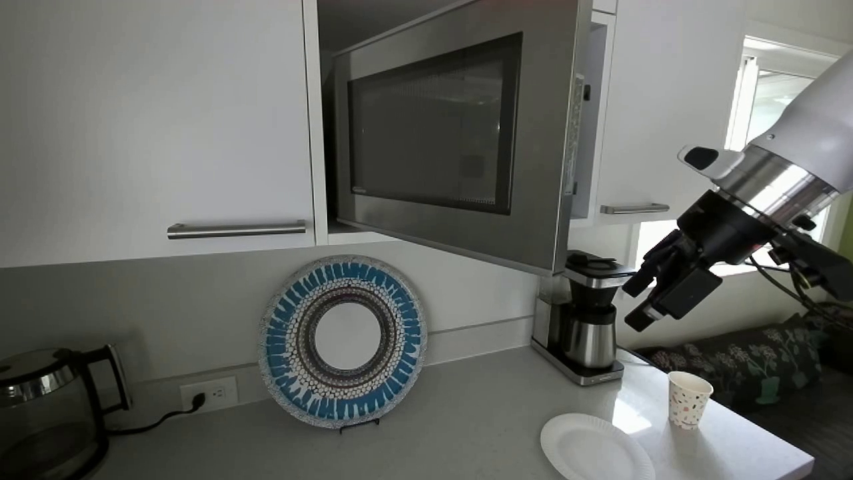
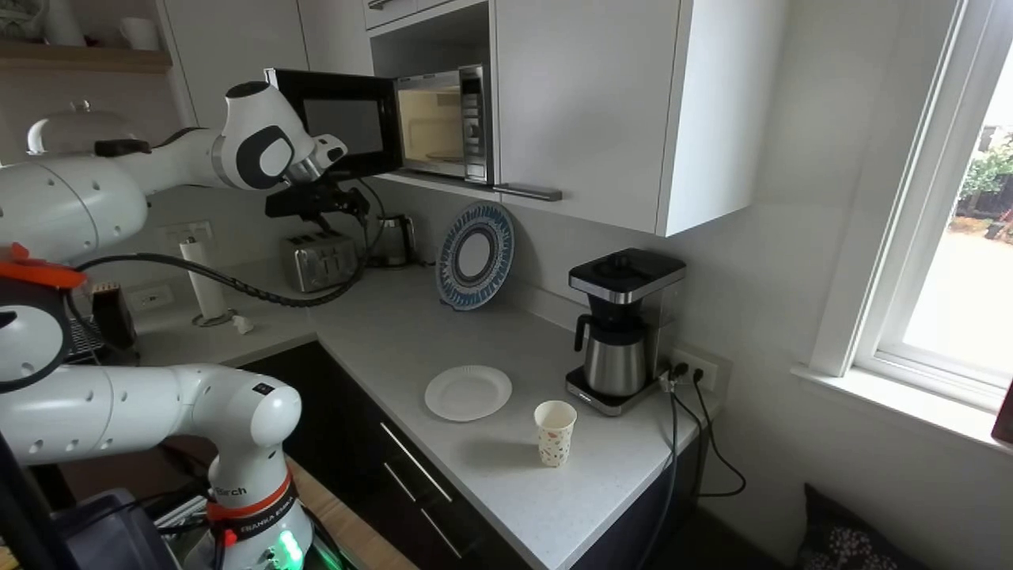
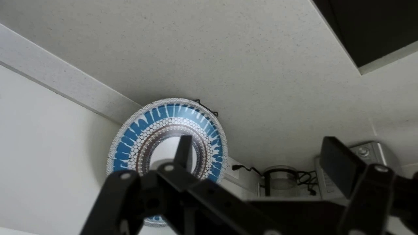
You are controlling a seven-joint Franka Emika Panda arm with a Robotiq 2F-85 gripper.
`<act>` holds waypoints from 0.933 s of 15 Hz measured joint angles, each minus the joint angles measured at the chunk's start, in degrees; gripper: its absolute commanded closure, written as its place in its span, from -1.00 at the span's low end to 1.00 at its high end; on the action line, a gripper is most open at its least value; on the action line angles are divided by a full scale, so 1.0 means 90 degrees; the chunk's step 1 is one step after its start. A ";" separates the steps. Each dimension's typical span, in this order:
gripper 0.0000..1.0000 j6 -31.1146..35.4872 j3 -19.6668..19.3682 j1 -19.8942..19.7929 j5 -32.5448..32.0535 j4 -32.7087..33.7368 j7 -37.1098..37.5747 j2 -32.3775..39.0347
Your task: Remove the styrofoam cup from the microwave and put it on the right in front of the coffee maker and then close the door of the microwave
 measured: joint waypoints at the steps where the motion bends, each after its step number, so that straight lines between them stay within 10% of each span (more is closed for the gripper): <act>1: -1.00 0.0064 0.0000 0.0124 0.0177 0.0000 -0.0058 0.0000; 14: -1.00 0.1823 0.0219 0.1651 0.1534 -0.0028 -0.0654 0.0269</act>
